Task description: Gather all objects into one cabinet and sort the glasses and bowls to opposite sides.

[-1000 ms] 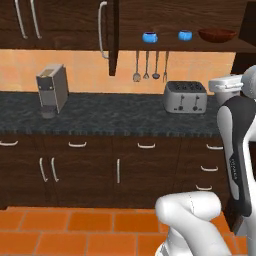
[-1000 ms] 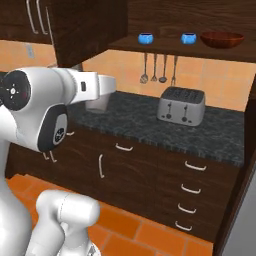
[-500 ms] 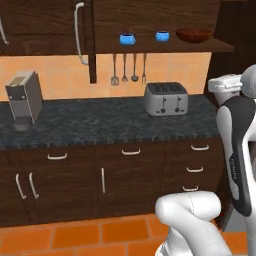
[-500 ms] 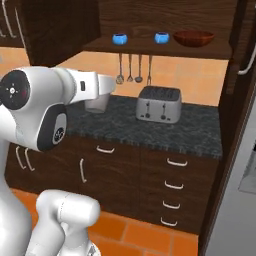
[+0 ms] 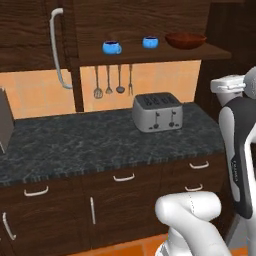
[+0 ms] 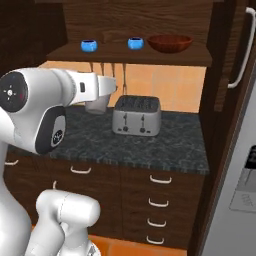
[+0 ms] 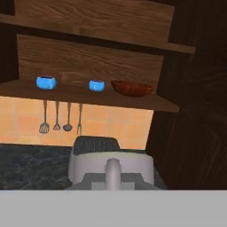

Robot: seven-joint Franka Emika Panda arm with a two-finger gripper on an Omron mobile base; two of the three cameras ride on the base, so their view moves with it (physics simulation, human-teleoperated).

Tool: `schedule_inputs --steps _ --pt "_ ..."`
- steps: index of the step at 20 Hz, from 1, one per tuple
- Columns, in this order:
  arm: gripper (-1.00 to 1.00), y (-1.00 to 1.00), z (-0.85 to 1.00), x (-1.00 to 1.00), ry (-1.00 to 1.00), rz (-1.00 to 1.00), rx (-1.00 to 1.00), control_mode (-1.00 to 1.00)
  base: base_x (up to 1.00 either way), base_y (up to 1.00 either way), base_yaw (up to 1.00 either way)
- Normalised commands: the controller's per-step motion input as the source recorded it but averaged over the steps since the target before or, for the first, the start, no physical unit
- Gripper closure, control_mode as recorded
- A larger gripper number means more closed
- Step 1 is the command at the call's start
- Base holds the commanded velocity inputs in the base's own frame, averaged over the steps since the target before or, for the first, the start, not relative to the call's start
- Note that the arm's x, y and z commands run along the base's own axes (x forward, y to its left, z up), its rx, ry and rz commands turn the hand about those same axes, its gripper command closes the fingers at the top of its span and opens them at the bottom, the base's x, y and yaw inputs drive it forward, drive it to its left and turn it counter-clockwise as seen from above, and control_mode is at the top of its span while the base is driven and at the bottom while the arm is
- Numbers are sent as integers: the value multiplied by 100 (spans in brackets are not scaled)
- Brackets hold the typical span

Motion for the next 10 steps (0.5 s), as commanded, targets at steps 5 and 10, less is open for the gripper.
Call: schedule_inputs --steps 5,10 --pt "100 0 0 0 0 0 0 100 50 16 0" --pt "100 0 0 0 0 0 0 100 34 9 0"
